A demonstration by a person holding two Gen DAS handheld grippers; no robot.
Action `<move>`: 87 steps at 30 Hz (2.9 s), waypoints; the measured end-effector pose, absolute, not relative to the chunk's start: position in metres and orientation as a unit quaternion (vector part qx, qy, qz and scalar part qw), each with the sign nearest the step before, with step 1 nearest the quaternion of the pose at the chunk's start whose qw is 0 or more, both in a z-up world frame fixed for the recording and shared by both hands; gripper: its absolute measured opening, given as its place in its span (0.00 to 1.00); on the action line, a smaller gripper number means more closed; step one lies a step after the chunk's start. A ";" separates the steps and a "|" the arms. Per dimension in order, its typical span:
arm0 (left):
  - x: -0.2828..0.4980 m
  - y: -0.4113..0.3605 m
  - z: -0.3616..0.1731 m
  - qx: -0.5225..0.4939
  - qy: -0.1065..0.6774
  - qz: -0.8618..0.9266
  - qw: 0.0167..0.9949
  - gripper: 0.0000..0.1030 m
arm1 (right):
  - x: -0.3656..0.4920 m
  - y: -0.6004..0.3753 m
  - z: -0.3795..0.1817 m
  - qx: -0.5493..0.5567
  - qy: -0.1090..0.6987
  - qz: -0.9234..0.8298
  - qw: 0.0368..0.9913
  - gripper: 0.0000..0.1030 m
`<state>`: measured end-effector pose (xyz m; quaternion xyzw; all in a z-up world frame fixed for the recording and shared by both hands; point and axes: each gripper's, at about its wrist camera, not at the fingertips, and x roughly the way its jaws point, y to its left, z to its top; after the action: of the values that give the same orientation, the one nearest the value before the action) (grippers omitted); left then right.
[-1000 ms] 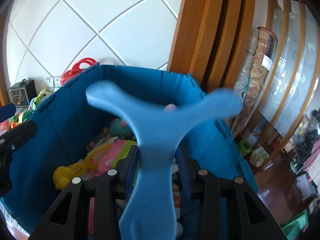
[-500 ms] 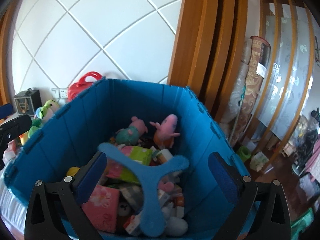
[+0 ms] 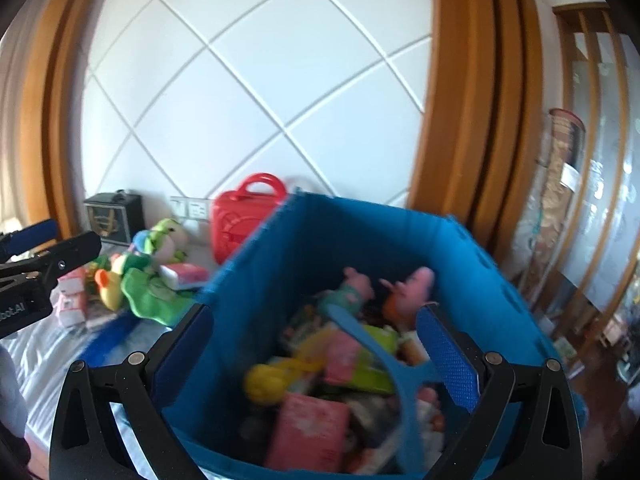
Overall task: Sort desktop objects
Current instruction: 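Bring both grippers back from the crate to the table pile, then grasp the small white-and-pink box with the left gripper while the right grasps the black flashlight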
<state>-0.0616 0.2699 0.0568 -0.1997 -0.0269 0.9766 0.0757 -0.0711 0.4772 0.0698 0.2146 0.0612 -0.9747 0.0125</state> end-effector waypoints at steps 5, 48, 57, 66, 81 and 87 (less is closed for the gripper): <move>-0.065 0.207 0.045 -0.210 -0.044 0.976 0.042 0.77 | -0.075 0.425 0.070 0.209 0.062 -0.975 0.043 1.00; -0.292 -0.042 -0.229 -0.485 -0.016 0.874 0.033 0.62 | -0.306 0.248 -0.179 0.507 0.032 -0.859 0.065 1.00; -0.330 -0.025 -0.285 -0.538 0.030 0.841 0.051 0.41 | -0.377 0.239 -0.229 0.532 0.056 -0.841 0.084 0.97; -0.346 -0.013 -0.285 -0.528 0.019 0.847 0.051 0.40 | -0.393 0.226 -0.252 0.538 0.075 -0.829 0.132 0.90; -0.303 -0.017 -0.275 -0.569 -0.042 0.820 0.036 0.27 | -0.305 0.193 -0.245 0.581 0.040 -0.795 0.170 0.28; -0.311 -0.017 -0.272 -0.565 -0.043 0.823 0.036 0.28 | -0.317 0.185 -0.231 0.562 0.070 -0.811 0.146 0.38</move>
<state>-0.3112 -0.0166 -0.2722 -0.5654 -0.0429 0.8229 0.0356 -0.3171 0.1853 -0.2314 0.5616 0.0701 -0.8115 0.1455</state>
